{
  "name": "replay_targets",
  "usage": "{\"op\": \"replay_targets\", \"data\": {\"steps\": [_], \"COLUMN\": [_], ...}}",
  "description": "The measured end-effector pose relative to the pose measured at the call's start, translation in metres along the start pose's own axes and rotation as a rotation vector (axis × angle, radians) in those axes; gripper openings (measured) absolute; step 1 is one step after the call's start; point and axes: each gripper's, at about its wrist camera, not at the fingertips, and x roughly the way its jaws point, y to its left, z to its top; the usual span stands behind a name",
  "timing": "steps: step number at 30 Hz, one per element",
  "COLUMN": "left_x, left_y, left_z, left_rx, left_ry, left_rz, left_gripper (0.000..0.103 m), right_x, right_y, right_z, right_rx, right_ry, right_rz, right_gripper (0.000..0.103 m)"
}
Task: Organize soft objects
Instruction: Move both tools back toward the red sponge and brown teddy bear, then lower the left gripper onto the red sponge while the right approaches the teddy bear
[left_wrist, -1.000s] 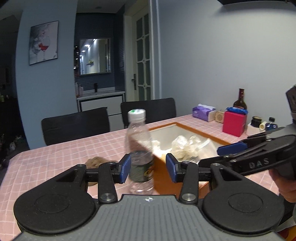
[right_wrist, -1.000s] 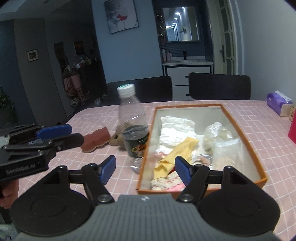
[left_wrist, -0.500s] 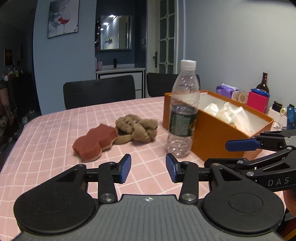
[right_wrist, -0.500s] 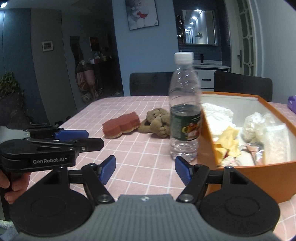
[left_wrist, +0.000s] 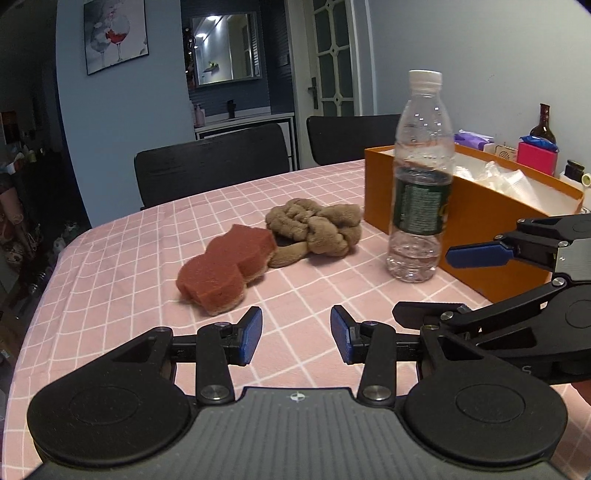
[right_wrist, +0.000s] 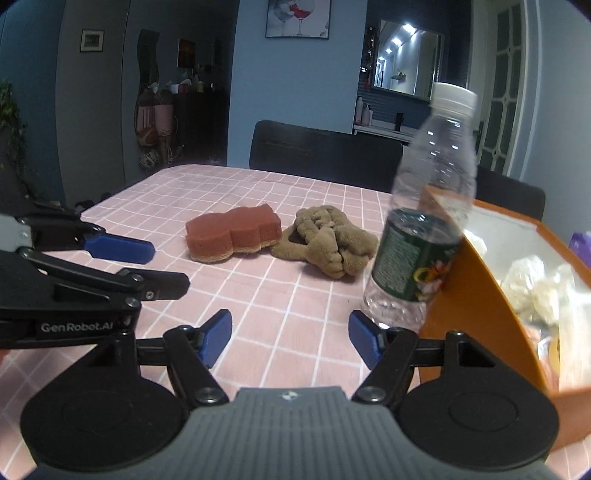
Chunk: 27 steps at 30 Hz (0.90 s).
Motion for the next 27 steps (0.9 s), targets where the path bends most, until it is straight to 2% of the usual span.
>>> {"op": "replay_targets", "data": {"steps": [12,17,21,23,27], "left_x": [0.032,0.043,0.052,0.057,0.071], "left_y": [0.042,0.053,0.059,0.063,0.071], "left_z": [0.011,0.016,0.019,0.021,0.026], "left_rx": [-0.001,0.031,0.067,0.079,0.066], "left_ry": [0.021,0.003,-0.013,-0.024,-0.017], "left_rz": [0.018,0.012,0.000,-0.007,-0.001], "left_gripper": [0.050,0.052,0.054,0.058,0.060], "right_x": [0.059,0.075,0.088,0.093,0.103], "right_y": [0.024,0.029,0.028,0.027,0.026], "right_z": [0.021,0.028,0.033,0.034,0.038], "right_rx": [-0.062,-0.103,-0.121,-0.131,-0.143], "right_ry": [0.000,-0.023,-0.024,-0.025,-0.026], "right_rz": [-0.102,-0.131,-0.128,-0.128,-0.118], "right_gripper": [0.065,0.065,0.063,0.063,0.062]}}
